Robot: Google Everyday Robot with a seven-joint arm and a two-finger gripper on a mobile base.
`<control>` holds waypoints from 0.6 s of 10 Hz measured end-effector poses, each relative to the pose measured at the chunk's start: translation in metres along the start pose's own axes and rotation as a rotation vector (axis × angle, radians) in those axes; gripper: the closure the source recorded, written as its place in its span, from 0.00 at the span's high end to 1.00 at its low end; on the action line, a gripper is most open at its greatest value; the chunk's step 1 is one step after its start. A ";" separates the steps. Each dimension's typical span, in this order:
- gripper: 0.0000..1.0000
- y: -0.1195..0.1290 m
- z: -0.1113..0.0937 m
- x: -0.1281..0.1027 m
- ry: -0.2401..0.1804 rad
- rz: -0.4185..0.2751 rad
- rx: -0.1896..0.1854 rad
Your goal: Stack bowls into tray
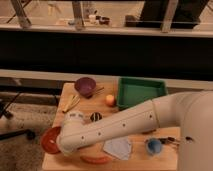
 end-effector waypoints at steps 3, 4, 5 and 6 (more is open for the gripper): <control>0.00 -0.017 -0.024 -0.009 0.032 -0.006 0.038; 0.00 -0.024 -0.031 -0.011 0.037 -0.001 0.052; 0.00 -0.030 -0.036 -0.011 0.041 0.004 0.064; 0.00 -0.037 -0.038 -0.012 0.046 0.005 0.072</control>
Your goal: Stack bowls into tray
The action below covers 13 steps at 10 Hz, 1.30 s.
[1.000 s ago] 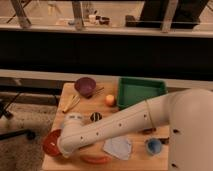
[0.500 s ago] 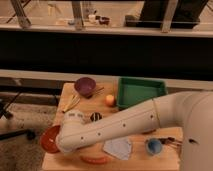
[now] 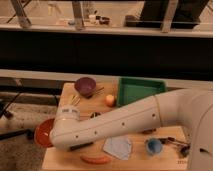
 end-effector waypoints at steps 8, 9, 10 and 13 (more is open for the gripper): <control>0.00 -0.065 0.000 0.028 0.032 0.028 0.032; 0.00 -0.075 -0.002 0.036 0.036 0.037 0.038; 0.00 -0.083 -0.003 0.043 0.036 0.047 0.042; 0.00 -0.104 -0.009 0.068 0.040 0.080 0.054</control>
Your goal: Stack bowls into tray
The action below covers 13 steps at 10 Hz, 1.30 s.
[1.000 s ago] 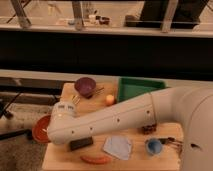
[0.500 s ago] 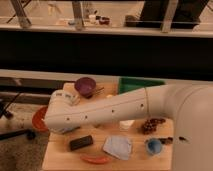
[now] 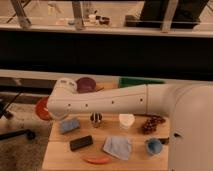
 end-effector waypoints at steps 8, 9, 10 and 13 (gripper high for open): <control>0.00 -0.071 -0.008 0.077 0.004 0.075 0.016; 0.00 -0.080 -0.011 0.081 -0.001 0.081 0.021; 0.00 -0.090 -0.014 0.089 -0.005 0.091 0.027; 0.00 -0.102 -0.017 0.119 0.014 0.112 0.038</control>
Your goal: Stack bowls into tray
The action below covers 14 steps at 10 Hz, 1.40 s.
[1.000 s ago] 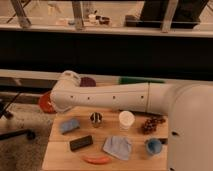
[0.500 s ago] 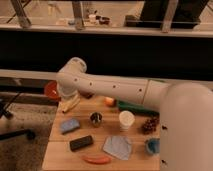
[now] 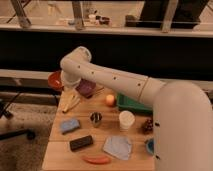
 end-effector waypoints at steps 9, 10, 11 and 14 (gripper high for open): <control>0.00 -0.008 0.019 0.068 0.091 0.018 -0.003; 0.00 -0.009 0.024 0.072 0.098 0.020 -0.006; 0.00 -0.010 0.030 0.080 0.107 0.024 -0.010; 0.00 -0.014 0.046 0.110 0.129 0.047 -0.023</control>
